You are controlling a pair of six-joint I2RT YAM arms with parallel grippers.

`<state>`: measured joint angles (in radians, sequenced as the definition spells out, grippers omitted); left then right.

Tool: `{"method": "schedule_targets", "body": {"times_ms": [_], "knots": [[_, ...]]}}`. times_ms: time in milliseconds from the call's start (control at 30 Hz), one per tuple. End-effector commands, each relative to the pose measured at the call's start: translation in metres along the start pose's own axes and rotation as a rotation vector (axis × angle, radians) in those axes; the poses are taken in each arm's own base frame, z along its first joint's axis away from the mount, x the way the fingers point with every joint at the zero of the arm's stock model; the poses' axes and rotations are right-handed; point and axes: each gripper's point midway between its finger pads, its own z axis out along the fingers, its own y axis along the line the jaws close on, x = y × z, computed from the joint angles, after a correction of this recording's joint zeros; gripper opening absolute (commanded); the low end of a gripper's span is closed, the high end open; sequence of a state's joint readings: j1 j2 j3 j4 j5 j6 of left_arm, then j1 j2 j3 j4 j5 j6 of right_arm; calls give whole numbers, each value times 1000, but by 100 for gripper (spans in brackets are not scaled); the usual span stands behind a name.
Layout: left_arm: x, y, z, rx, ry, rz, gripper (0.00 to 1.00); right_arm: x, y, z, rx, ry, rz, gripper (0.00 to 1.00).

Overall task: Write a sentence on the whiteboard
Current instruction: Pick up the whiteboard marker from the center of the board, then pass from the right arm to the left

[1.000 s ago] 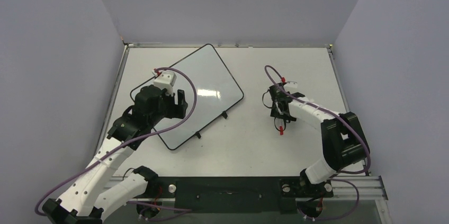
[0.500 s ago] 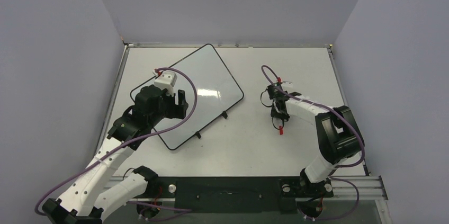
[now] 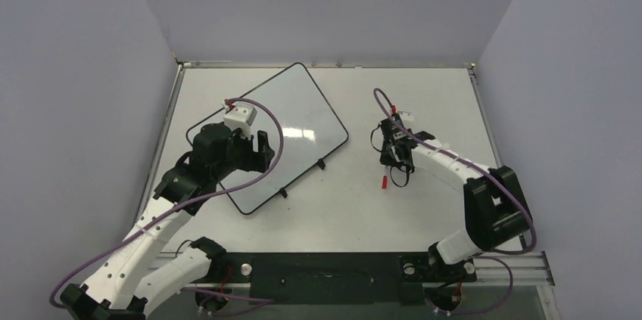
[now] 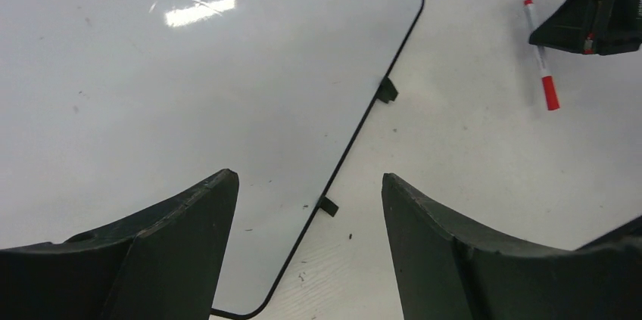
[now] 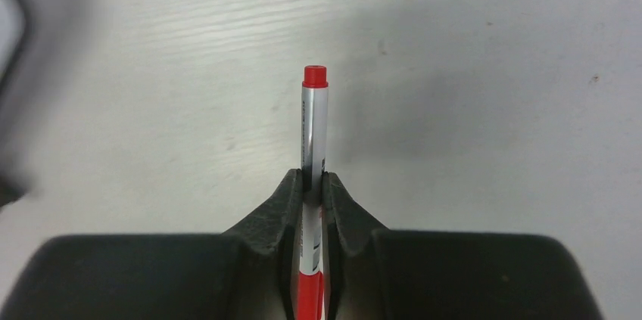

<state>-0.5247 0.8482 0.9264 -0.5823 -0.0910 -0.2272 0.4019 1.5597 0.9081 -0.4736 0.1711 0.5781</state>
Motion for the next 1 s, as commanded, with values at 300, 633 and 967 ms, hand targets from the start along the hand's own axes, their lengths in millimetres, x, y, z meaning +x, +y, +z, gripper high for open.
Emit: {"method": "schedule_targets", "body": {"times_ms": [300, 633, 967], "knots": [[-65, -127, -34, 704, -235, -216, 63, -97, 98, -202, -597, -383, 366, 0], [-79, -201, -33, 882, -296, -116, 64, -127, 98, -289, -821, -525, 496, 0], [-96, -226, -4, 866, -356, -61, 63, -122, 105, -309, -897, -505, 476, 0]]}}
